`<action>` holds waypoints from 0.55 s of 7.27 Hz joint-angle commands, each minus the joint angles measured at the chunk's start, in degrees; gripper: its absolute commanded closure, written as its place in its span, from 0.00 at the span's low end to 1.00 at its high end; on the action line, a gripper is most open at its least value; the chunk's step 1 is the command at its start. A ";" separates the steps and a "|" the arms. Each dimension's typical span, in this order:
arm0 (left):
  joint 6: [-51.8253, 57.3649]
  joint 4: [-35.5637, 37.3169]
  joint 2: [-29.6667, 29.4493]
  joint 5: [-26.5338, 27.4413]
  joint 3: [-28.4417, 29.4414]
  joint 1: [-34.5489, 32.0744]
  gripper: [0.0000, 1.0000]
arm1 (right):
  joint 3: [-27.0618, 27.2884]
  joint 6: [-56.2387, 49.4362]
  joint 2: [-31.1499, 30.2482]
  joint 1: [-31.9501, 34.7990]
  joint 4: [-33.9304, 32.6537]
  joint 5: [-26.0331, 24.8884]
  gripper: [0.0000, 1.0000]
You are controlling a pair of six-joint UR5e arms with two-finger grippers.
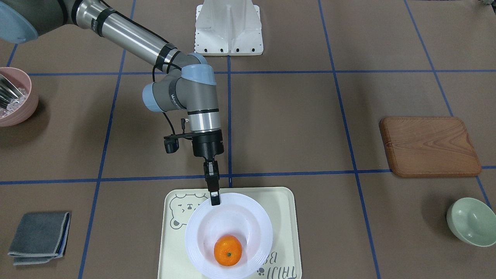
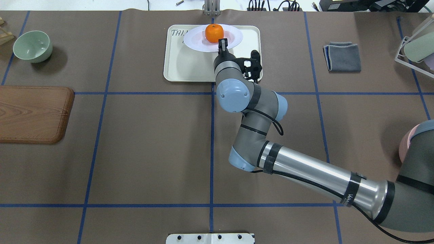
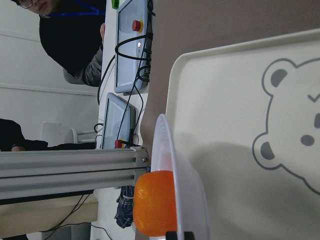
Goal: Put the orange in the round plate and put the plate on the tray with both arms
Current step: 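Open the right gripper and pull the right arm back from the tray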
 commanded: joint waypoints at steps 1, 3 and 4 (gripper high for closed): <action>-0.02 0.00 -0.03 0.00 -0.03 0.12 0.01 | -6.58 1.69 3.67 -1.87 -0.70 -2.97 1.00; -0.11 0.00 -0.11 0.09 -0.03 0.21 0.01 | -6.78 2.14 3.50 -2.05 -0.87 -3.17 0.71; -0.11 0.00 -0.11 0.00 0.05 0.21 0.01 | -4.33 -3.96 2.89 -2.31 -0.87 -1.51 0.01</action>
